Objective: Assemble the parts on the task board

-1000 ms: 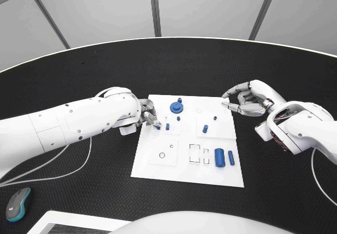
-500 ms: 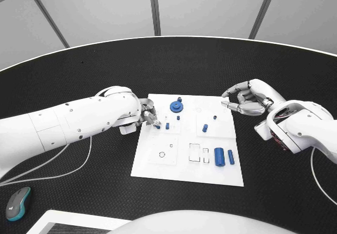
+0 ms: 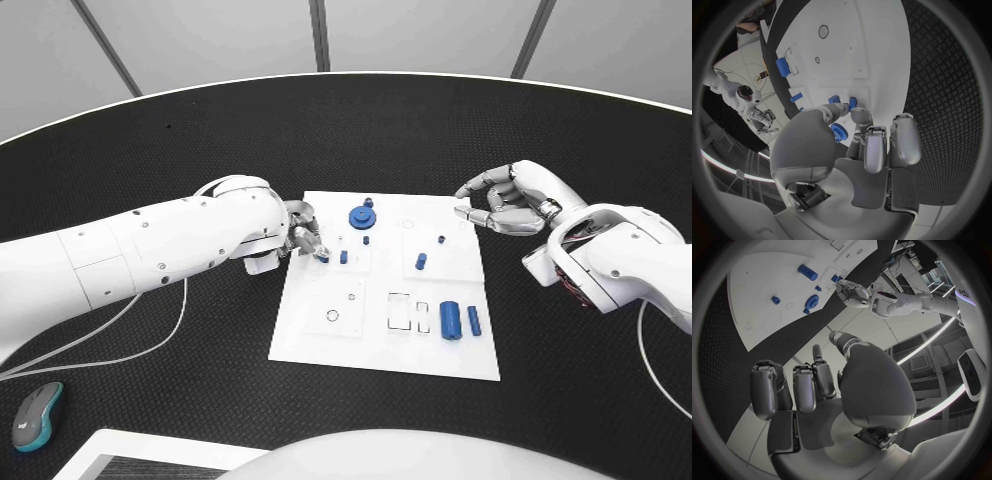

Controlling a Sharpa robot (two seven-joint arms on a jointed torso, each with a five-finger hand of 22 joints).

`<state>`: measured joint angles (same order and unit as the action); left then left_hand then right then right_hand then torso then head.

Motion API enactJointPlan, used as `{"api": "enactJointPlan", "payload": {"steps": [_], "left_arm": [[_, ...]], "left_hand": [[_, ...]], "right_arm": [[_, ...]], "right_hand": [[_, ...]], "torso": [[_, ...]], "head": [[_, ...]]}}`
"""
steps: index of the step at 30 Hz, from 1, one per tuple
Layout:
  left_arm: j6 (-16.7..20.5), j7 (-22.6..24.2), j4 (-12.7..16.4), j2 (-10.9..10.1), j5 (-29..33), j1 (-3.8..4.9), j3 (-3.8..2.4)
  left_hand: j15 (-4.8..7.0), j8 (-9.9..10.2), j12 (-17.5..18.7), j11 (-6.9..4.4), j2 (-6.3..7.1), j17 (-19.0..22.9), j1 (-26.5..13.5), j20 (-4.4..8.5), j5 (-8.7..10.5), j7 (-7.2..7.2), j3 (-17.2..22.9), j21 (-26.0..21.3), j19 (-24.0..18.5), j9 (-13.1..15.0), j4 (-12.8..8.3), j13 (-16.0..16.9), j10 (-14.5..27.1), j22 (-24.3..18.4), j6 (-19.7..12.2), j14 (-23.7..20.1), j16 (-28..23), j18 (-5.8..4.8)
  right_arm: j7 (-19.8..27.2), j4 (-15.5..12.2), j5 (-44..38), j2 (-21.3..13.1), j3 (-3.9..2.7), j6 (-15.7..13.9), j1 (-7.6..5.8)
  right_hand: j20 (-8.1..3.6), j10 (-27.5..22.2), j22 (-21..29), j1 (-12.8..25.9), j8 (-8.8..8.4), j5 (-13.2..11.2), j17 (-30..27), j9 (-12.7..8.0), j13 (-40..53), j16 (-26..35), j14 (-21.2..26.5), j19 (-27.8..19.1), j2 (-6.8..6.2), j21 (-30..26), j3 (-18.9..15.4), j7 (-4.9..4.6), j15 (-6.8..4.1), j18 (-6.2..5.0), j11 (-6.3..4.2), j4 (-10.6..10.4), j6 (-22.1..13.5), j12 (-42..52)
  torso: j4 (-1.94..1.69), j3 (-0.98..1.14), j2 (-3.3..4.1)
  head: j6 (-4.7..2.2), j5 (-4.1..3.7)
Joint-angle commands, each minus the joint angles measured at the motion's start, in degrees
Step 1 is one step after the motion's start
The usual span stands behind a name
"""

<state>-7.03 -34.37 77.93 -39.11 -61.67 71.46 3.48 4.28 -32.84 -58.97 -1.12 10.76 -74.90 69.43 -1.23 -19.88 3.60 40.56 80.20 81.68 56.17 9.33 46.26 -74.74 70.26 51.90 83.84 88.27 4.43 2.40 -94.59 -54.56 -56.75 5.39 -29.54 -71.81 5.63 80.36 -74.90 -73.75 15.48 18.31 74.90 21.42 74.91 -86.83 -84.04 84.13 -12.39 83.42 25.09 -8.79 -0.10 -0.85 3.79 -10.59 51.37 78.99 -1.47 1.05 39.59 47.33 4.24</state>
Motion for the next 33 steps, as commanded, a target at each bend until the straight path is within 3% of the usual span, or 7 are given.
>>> {"api": "enactJointPlan", "payload": {"steps": [1,33], "left_arm": [[0.1,-0.02,-0.02,0.01,0.0,0.0,0.0],[-0.69,-0.44,-1.54,1.66,0.01,0.0,0.0]], "left_hand": [[0.39,-0.19,-0.04,-0.2,-0.37,-13.09,0.13,0.02,-0.1,-0.43,6.62,0.4,0.43,0.1,-6.14,-0.06,-0.01,0.05,0.15,5.53,0.34,-0.4],[0.39,-0.24,0.08,-0.21,-0.31,-13.06,-0.02,0.02,-0.04,-0.44,6.76,0.35,0.39,0.12,-6.21,-0.25,-0.02,-0.05,0.19,5.52,0.32,-0.38]], "right_arm": [[0.01,0.0,0.0,0.01,0.0,0.0,0.0],[0.05,0.05,0.0,0.06,0.0,0.04,0.0]], "right_hand": [[-0.44,0.22,-10.04,-0.51,0.35,0.29,8.85,0.05,4.44,0.29,-4.41,2.94,-0.02,-0.26,0.12,0.08,-0.53,-0.92,-0.04,-0.36,-0.25,0.05],[-0.47,0.24,-10.01,-0.53,0.47,0.6,8.86,0.09,4.45,0.32,-4.42,2.94,-0.07,-0.34,0.17,0.09,-0.55,-0.93,-0.05,-0.41,-0.26,0.05]], "torso": [[0.01,0.0,0.0],[0.07,0.06,-0.03]], "head": [[0.04,0.01],[0.43,-0.39]]}}
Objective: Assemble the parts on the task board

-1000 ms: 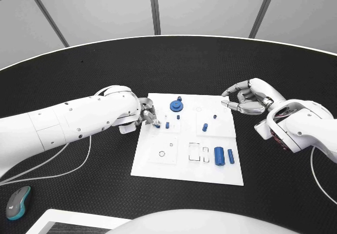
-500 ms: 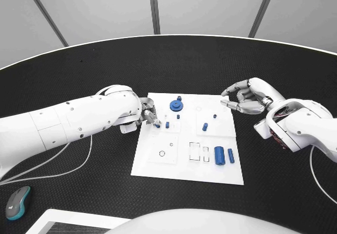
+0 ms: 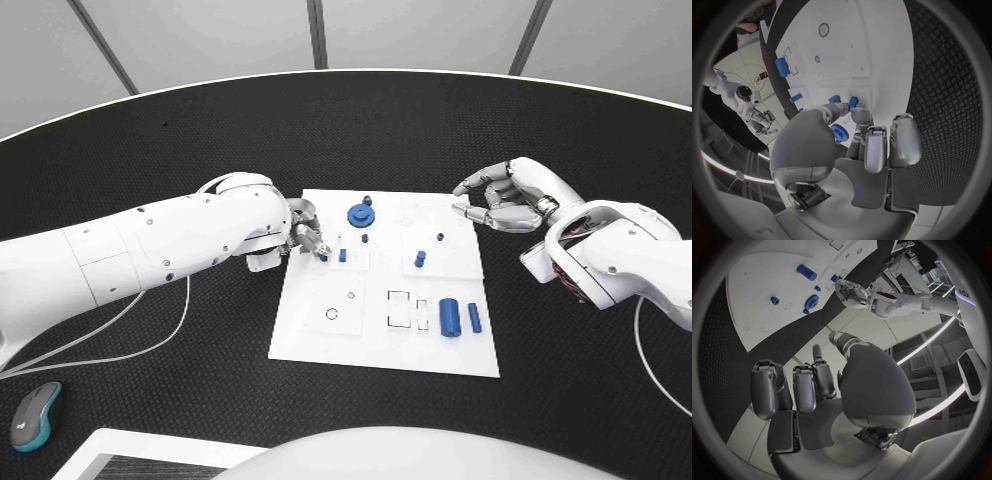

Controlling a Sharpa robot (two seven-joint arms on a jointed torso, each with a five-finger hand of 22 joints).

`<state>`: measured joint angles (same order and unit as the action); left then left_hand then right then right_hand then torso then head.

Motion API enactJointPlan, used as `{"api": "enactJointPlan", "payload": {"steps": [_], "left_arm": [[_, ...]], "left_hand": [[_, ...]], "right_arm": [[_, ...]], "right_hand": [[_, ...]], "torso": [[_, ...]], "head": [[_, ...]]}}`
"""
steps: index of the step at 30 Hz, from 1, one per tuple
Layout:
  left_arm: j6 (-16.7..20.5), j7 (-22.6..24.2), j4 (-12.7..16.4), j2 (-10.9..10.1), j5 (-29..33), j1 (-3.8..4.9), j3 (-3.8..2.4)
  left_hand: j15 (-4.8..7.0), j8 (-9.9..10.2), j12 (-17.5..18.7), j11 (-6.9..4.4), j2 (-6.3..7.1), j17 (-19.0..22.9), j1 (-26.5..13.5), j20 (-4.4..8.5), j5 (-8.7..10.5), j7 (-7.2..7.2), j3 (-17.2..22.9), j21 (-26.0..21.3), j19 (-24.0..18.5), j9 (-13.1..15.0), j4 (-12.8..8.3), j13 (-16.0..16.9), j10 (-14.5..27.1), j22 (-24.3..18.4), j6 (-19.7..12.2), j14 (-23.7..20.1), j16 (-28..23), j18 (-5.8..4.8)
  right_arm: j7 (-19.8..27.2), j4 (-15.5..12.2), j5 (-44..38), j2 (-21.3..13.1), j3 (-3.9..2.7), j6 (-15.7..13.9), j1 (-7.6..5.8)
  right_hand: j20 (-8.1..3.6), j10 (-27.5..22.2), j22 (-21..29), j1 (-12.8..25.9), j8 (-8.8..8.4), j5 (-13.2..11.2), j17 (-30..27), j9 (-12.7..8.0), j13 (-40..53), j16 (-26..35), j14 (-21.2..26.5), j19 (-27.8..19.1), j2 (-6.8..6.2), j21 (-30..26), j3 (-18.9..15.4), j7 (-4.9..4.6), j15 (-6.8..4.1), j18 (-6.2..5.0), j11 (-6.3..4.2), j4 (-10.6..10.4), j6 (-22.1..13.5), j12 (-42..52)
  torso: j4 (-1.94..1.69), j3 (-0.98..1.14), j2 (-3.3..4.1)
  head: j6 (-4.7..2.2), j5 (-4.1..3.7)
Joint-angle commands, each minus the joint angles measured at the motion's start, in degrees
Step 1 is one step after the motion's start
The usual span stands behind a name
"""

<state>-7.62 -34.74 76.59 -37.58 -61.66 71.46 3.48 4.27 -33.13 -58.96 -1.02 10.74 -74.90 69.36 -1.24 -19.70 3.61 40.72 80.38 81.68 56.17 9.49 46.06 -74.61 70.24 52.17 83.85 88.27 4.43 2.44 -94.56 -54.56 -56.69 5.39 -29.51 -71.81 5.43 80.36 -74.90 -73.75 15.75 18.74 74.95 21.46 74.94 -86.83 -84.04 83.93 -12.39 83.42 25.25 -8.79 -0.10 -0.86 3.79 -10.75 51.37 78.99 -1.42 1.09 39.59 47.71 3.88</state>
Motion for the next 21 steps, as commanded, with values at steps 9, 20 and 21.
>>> {"api": "enactJointPlan", "payload": {"steps": [9,20,21], "left_arm": [[-0.2,-0.31,-1.08,0.56,0.51,0.0,0.01],[-0.5,-0.66,-1.65,0.73,0.69,-0.01,0.01],[-0.54,-0.7,-1.68,0.73,0.69,-0.01,0.01]], "left_hand": [[0.38,-0.13,0.36,-0.33,-0.27,-13.05,-1.28,-0.06,0.0,-0.54,6.51,0.11,0.34,0.16,-5.6,-0.51,-0.25,-0.04,0.03,5.52,0.31,-0.39],[0.91,-0.37,1.19,-1.0,1.42,-13.07,-4.45,0.15,0.24,-1.51,2.48,0.11,0.41,-0.05,-3.0,-1.88,-0.29,0.17,0.52,5.52,0.32,-0.41],[0.96,-0.35,1.27,-1.05,1.56,-13.07,-4.6,0.18,0.23,-1.58,2.12,0.16,0.46,-0.12,-2.77,-2.02,-0.27,0.27,0.62,5.52,0.32,-0.43]], "right_arm": [[0.04,0.06,0.0,0.03,0.0,-0.04,0.0],[0.06,0.05,0.0,-0.01,0.0,-0.12,0.0],[0.06,0.05,0.0,-0.02,0.0,-0.13,0.0]], "right_hand": [[-0.27,0.2,-9.93,-0.51,0.22,0.17,8.71,0.06,4.36,0.38,-4.4,3.11,-0.11,-0.45,-0.01,0.08,-0.56,-0.95,-0.05,-0.27,-0.29,0.0],[-0.27,0.08,-9.83,-0.46,0.2,0.17,8.63,0.05,4.23,0.43,-4.38,3.05,-0.16,-0.58,-0.04,0.07,-0.55,-0.98,-0.04,-0.3,-0.35,-0.13],[-0.27,0.08,-9.83,-0.46,0.2,0.17,8.63,0.05,4.23,0.43,-4.38,3.05,-0.16,-0.58,-0.04,0.07,-0.55,-0.98,-0.04,-0.3,-0.35,-0.13]], "torso": [[-0.03,0.02,-0.06],[-0.06,-0.05,-0.01],[-0.07,-0.06,-0.01]], "head": [[0.12,-0.16],[0.21,-0.31],[0.21,-0.32]]}}
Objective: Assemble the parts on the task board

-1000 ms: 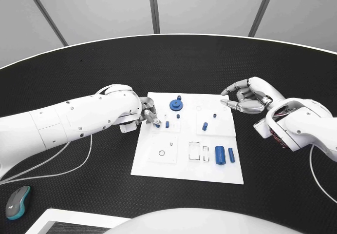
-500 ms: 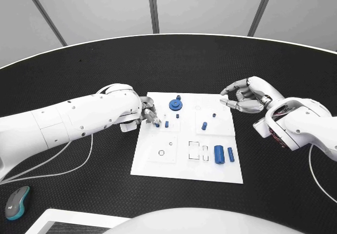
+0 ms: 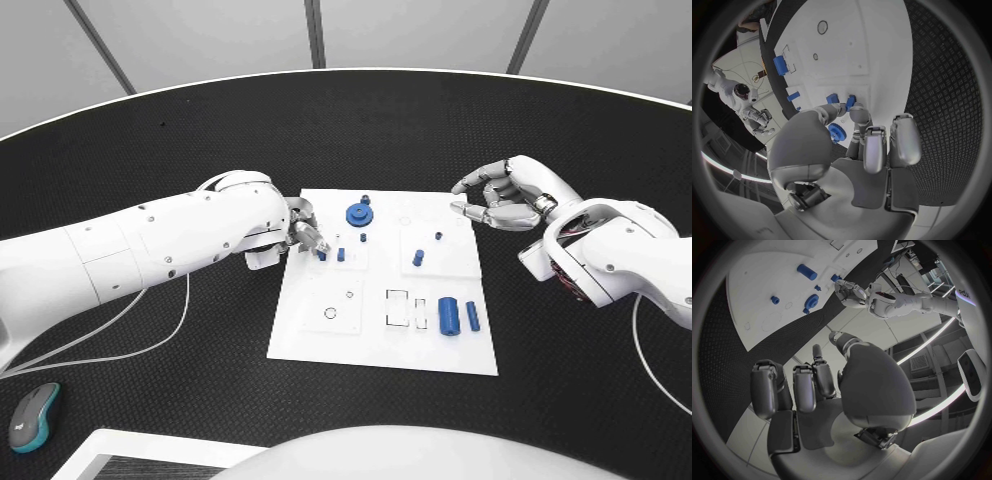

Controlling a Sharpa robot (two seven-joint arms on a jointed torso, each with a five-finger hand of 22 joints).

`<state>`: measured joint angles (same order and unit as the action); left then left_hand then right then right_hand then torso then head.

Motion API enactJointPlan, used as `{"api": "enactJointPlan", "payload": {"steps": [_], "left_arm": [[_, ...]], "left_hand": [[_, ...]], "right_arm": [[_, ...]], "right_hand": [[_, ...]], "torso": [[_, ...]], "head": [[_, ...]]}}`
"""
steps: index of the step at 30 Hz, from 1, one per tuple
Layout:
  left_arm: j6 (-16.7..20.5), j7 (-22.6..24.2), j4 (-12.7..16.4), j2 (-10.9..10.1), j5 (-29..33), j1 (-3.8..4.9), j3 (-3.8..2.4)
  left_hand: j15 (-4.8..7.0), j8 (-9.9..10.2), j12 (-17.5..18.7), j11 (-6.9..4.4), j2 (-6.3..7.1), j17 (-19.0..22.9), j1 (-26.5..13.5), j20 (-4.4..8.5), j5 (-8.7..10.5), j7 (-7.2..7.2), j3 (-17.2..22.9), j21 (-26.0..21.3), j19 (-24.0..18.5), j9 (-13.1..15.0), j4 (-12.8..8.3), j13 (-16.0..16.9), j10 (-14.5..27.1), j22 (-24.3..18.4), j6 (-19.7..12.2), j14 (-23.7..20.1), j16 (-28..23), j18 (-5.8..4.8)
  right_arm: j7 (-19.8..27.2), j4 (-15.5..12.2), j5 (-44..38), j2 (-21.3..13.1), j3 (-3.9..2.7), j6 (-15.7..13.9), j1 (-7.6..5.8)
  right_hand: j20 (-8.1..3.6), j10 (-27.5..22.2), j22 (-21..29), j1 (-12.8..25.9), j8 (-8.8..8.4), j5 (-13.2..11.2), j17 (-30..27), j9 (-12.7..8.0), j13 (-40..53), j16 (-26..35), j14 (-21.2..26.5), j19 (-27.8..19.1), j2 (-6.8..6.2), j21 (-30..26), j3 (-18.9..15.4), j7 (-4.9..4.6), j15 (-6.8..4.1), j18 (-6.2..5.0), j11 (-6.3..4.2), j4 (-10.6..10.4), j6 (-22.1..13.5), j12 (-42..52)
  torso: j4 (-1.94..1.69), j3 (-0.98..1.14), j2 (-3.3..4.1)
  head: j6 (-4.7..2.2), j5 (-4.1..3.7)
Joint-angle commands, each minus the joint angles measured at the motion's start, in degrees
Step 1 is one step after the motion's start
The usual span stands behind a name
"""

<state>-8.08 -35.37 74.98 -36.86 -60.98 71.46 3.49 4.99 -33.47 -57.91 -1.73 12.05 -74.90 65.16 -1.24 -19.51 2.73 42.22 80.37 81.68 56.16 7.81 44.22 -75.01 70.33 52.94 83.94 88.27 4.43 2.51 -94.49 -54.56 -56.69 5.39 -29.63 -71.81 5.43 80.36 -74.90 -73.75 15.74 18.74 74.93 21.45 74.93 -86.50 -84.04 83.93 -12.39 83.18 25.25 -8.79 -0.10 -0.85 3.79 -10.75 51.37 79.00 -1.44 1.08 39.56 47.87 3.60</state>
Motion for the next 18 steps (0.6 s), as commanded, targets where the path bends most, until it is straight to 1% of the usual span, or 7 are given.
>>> {"api": "enactJointPlan", "payload": {"steps": [1,12,15,18], "left_arm": [[-0.15,-0.12,-0.11,0.0,0.02,0.0,0.0],[-0.58,-0.46,-0.32,-0.06,0.1,0.0,0.0],[-0.63,-0.51,-0.33,-0.06,0.19,0.0,0.0],[-0.66,-0.52,-0.34,-0.07,0.28,0.0,0.01]], "left_hand": [[0.25,-0.01,0.27,-0.35,0.29,-13.07,-0.43,0.19,0.05,-0.72,0.53,0.16,0.46,-0.12,-1.05,-0.27,0.15,0.19,-0.12,5.43,0.32,-0.43],[0.44,0.0,0.75,-0.56,0.92,-13.1,-1.03,0.33,0.06,-0.96,-1.18,0.32,0.64,-0.45,-0.02,-1.06,0.2,0.55,0.52,5.44,0.34,-0.51],[0.54,0.07,0.92,-0.66,1.45,-13.09,-1.65,0.43,0.04,-1.06,-2.96,0.39,0.74,-0.75,1.1,-1.43,0.17,0.75,0.98,5.43,0.33,-0.55],[0.58,0.13,1.0,-0.69,1.72,-13.09,-1.97,0.48,0.05,-1.09,-4.25,0.42,0.78,-0.94,1.87,-1.64,0.15,0.84,1.22,5.43,0.33,-0.57]], "right_arm": [[0.0,-0.02,0.0,-0.03,0.0,-0.02,0.0],[0.0,-0.05,0.0,-0.09,0.0,-0.12,0.0],[-0.01,-0.07,0.0,-0.12,0.0,-0.16,0.0],[-0.02,-0.09,0.0,-0.13,0.0,-0.2,0.0]], "right_hand": [[-0.28,0.08,-9.83,-0.46,0.22,0.17,8.64,0.06,4.24,0.1,-4.38,3.05,-0.16,-0.35,-0.03,0.07,-0.55,-0.99,-0.04,-0.3,-0.35,-0.14],[-0.28,0.07,-9.84,-0.42,0.2,0.17,8.64,0.05,4.23,0.11,-4.37,3.06,-0.19,-0.33,-0.06,0.06,-0.55,-0.98,-0.03,-0.33,-0.39,-0.15],[-0.28,0.07,-9.84,-0.42,0.2,0.17,8.64,0.05,4.23,0.11,-4.37,3.06,-0.19,-0.33,-0.06,0.06,-0.55,-0.98,-0.03,-0.33,-0.39,-0.15],[-0.28,0.07,-9.84,-0.42,0.2,0.17,8.64,0.05,4.23,0.11,-4.37,3.06,-0.19,-0.33,-0.06,0.06,-0.55,-0.98,-0.03,-0.33,-0.39,-0.15]], "torso": [[-0.06,-0.07,0.03],[-0.04,-0.07,0.02],[-0.07,-0.09,0.01],[-0.06,-0.07,0.0]], "head": [[0.07,-0.05],[0.2,-0.02],[0.21,0.0],[0.25,0.04]]}}
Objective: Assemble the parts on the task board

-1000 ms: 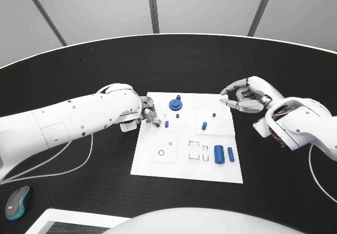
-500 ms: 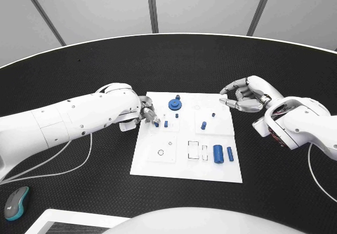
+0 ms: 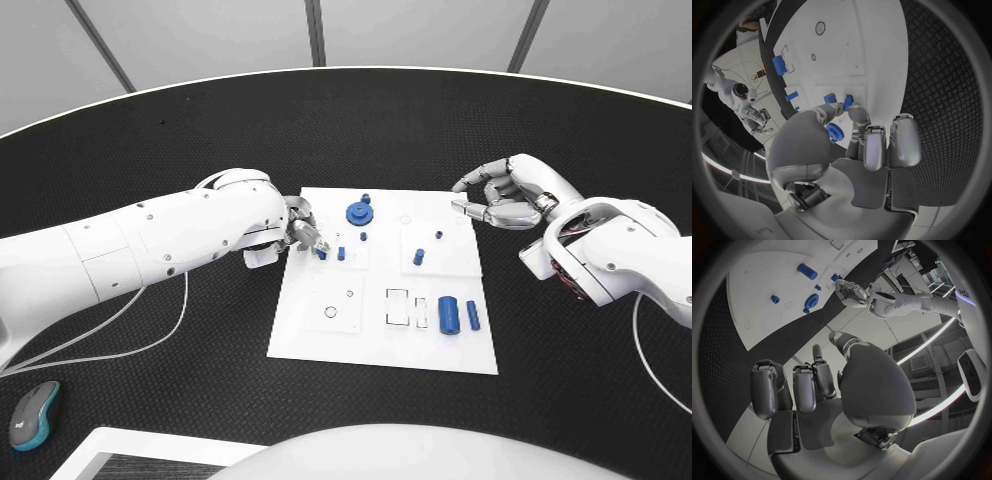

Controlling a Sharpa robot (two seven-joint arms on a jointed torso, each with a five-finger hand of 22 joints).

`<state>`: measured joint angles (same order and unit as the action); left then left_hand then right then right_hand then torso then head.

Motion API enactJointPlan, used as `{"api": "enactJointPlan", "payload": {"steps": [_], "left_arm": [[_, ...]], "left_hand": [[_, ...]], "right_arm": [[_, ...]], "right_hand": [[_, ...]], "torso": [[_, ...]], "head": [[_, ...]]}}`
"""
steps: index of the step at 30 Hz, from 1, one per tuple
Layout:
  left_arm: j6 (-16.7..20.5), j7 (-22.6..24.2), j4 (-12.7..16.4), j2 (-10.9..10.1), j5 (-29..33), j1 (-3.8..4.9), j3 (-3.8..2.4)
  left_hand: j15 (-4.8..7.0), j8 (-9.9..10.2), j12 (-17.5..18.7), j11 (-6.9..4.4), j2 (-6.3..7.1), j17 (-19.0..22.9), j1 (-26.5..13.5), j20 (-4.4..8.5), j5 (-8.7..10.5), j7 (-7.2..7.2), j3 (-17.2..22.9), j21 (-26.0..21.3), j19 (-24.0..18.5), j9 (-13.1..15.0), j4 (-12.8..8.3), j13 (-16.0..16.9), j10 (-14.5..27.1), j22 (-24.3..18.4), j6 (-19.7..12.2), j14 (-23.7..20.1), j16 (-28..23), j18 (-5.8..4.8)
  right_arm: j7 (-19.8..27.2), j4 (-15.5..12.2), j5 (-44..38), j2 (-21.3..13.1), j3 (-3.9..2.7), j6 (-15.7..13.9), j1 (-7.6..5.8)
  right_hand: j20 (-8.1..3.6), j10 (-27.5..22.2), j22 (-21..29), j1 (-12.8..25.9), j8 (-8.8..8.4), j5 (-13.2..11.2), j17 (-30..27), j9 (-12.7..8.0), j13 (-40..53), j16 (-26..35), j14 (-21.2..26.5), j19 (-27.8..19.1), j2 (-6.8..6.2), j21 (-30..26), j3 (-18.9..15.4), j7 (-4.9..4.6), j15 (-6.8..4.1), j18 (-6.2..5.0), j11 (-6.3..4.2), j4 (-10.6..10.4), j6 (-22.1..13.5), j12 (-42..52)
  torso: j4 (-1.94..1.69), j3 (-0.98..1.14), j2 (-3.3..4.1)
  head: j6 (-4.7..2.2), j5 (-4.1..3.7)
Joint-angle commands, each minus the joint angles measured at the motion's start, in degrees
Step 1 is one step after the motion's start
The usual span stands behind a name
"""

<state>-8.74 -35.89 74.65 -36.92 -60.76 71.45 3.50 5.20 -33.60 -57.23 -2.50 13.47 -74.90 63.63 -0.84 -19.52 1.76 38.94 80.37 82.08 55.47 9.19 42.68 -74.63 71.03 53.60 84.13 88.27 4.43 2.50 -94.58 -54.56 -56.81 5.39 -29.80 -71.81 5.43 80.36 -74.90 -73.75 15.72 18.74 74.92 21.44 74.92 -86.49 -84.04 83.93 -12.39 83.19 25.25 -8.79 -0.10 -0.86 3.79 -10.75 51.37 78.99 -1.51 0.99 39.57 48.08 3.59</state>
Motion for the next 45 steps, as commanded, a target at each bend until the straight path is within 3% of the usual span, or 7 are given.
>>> {"api": "enactJointPlan", "payload": {"steps": [1,8,23,28,29,33,45], "left_arm": [[-0.02,0.01,-0.01,0.0,0.08,0.0,0.0],[-0.01,0.05,-0.07,0.06,0.21,0.0,0.0],[0.05,-0.17,-0.25,0.05,0.28,0.0,0.0],[1.01,-0.04,-0.14,-0.22,0.65,-0.01,0.0],[1.29,0.01,-0.13,-0.28,0.93,-0.01,0.0],[2.64,0.34,0.0,-0.59,2.08,-0.01,0.0],[6.24,1.82,1.13,-2.2,3.67,0.0,-0.02]], "left_hand": [[0.38,0.26,0.37,0.07,0.35,-13.1,-0.51,0.08,0.06,-0.12,-1.24,0.41,0.37,-0.28,0.66,-0.17,-0.22,0.12,0.61,5.25,0.34,-0.57],[0.39,0.36,0.3,0.09,0.76,-13.12,-1.19,0.13,0.21,-0.09,-5.85,0.51,0.52,-0.67,3.07,-0.39,-0.31,0.43,1.11,5.25,0.35,-0.63],[0.41,0.36,0.5,0.07,0.63,-13.13,-1.3,0.14,0.19,-0.12,-8.31,0.62,0.64,-0.81,4.59,-0.89,-0.28,0.71,1.33,5.26,0.35,-0.68],[0.4,0.3,0.32,0.1,0.94,-13.15,-1.99,0.13,0.35,-0.09,-11.91,0.7,0.74,-0.87,7.02,-0.93,-0.44,0.94,1.48,5.26,0.36,-0.72],[0.32,0.36,0.56,0.2,1.02,-13.11,-2.86,0.1,1.82,0.02,-13.15,0.56,0.63,-0.92,7.44,-1.31,-0.24,0.69,1.4,5.25,0.33,-0.67],[0.23,0.59,1.22,0.34,0.68,-13.11,-3.15,0.03,4.58,0.18,-15.13,0.34,0.48,-1.03,7.52,-2.33,0.37,0.35,0.98,5.25,0.33,-0.59],[0.07,0.79,2.24,0.53,-0.13,-13.09,-4.45,-0.08,4.84,0.37,-17.26,0.02,0.25,-1.13,7.63,-3.88,1.24,-0.16,0.54,5.24,0.31,-0.48]], "right_arm": [[-0.01,-0.01,0.0,-0.01,0.0,-0.05,0.0],[0.02,-0.04,0.0,-0.02,0.0,-0.18,0.0],[-0.01,-0.04,0.0,-0.11,0.0,-0.38,0.0],[0.02,0.04,0.0,-0.09,0.0,-0.41,0.0],[0.04,0.05,0.0,-0.09,0.0,-0.42,0.0],[0.08,0.13,0.0,-0.03,0.0,-0.49,0.0],[0.15,0.63,0.0,0.21,0.0,-0.68,0.0]], "right_hand": [[-0.28,0.07,-9.84,-0.42,0.22,0.17,8.65,0.06,4.24,0.11,-4.37,3.06,-0.19,-0.34,-0.06,0.06,-0.55,-0.98,-0.03,-0.33,-0.39,-0.15],[-0.28,-0.03,-9.83,-0.34,0.2,0.17,8.62,0.05,4.14,0.13,-4.37,3.05,-0.25,-0.36,-0.1,0.04,-0.54,-0.99,-0.01,-0.38,-0.47,-0.27],[-0.27,-0.04,-9.79,-0.24,0.18,0.16,8.57,0.04,4.13,0.17,-4.35,3.03,-0.31,-0.42,-0.16,0.03,-0.53,-1.0,0.01,-0.46,-0.53,-0.27],[-0.27,-0.05,-9.76,-0.09,0.18,0.15,8.56,0.04,4.13,0.17,-4.35,3.01,-0.38,-0.47,-0.23,0.01,-0.52,-1.01,0.02,-0.56,-0.58,-0.29],[-0.26,-0.07,-9.8,-0.08,0.17,0.14,8.61,0.03,4.11,0.15,-4.36,3.04,-0.47,-0.42,-0.27,0.01,-0.52,-0.99,0.02,-0.55,-0.61,-0.3],[-0.26,-0.07,-9.8,-0.08,0.17,0.14,8.61,0.03,4.11,0.15,-4.36,3.04,-0.47,-0.42,-0.27,0.01,-0.52,-0.99,0.02,-0.55,-0.61,-0.3],[-0.26,-0.15,-9.76,0.03,0.14,0.15,8.53,0.02,4.03,0.2,-4.34,3.02,-0.64,-0.48,-0.38,0.0,-0.51,-1.01,0.04,-0.6,-0.7,-0.39]], "torso": [[0.0,0.02,-0.02],[0.05,0.07,-0.03],[0.02,0.03,-0.01],[0.03,0.02,-0.07],[0.03,0.02,-0.06],[0.02,0.04,-0.06],[0.04,0.07,-0.07]], "head": [[0.07,0.06],[0.06,0.04],[0.01,-0.06],[-0.04,-0.03],[-0.05,-0.02],[-0.11,0.0],[-0.4,0.06]]}}
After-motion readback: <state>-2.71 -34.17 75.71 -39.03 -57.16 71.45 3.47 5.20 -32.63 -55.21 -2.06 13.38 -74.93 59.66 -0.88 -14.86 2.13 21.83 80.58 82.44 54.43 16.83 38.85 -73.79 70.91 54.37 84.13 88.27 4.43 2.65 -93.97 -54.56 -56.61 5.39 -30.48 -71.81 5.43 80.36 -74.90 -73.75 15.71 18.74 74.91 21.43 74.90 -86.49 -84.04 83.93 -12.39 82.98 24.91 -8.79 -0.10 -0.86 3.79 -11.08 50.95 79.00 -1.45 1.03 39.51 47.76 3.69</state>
